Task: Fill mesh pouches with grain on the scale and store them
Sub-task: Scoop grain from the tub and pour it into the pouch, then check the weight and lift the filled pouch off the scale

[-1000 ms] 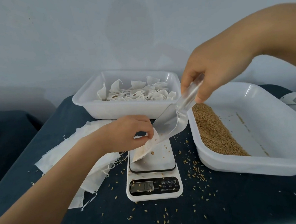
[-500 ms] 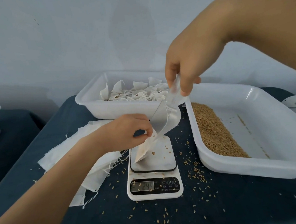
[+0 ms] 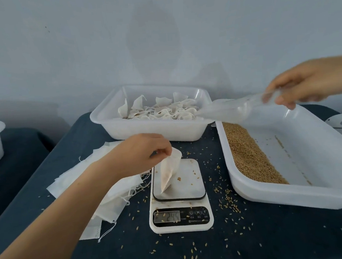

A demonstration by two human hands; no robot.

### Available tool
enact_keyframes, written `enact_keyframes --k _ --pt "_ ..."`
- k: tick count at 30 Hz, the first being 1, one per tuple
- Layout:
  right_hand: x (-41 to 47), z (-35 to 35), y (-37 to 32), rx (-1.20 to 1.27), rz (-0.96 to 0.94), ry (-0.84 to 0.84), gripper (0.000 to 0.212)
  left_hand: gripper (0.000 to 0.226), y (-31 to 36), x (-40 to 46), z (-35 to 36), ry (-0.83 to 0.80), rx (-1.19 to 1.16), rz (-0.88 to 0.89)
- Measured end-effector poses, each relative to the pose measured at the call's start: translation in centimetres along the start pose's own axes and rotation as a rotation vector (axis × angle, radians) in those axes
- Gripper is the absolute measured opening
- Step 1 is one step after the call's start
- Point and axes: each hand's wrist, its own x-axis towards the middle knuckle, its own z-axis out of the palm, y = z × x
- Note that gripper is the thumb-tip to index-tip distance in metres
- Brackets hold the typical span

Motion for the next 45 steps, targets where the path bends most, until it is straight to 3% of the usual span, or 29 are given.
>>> enact_keyframes --k 3,5,14,20,23,28,31,33,37,42,45 --pt "1.1 3.2 6.1 0.062 0.186 0.206 0.026 0.009 -0.1 0.3 -0.2 0.047 0.086 0.069" --pt "2.2 6.3 8.6 0.041 0.311 0.252 0.028 0.008 0.2 0.7 -0.4 0.07 0.134 0.121" --pt "5.5 13.9 11.9 -0.117 0.386 0.155 0.036 0.018 1.0 3.2 -0.5 0.055 0.258 -0.027" --pt "5.4 14.7 12.2 -0.266 0.428 0.069 0.04 0.017 1.4 3.7 0.7 0.145 0.292 0.02" --pt "4.8 13.4 10.4 -0.176 0.345 0.234 0.045 0.017 1.7 2.9 2.3 0.076 0.26 0.02" --pt "2.9 12.6 0.5 0.101 -0.101 0.484 0.021 0.023 1.9 1.1 2.5 0.196 0.173 0.065" --pt "1.6 14.3 -4.6 0.18 -0.278 0.505 0.017 0.024 2.0 -0.8 2.3 0.362 0.111 -0.005" --pt "1.2 15.7 -6.7 0.163 -0.347 0.435 0.026 0.019 1.5 -2.2 2.6 0.482 0.023 -0.104" --pt "1.9 19.6 -8.4 0.075 -0.39 0.29 0.051 0.011 0.3 -5.0 5.0 0.598 -0.17 -0.354" --pt "2.5 22.6 -7.7 0.097 -0.342 0.288 0.034 0.007 -1.6 -6.7 8.7 0.502 -0.24 -0.538" --pt "3.0 23.2 -6.8 0.034 -0.272 0.332 0.04 0.006 -2.4 -6.7 10.2 0.437 -0.245 -0.641"
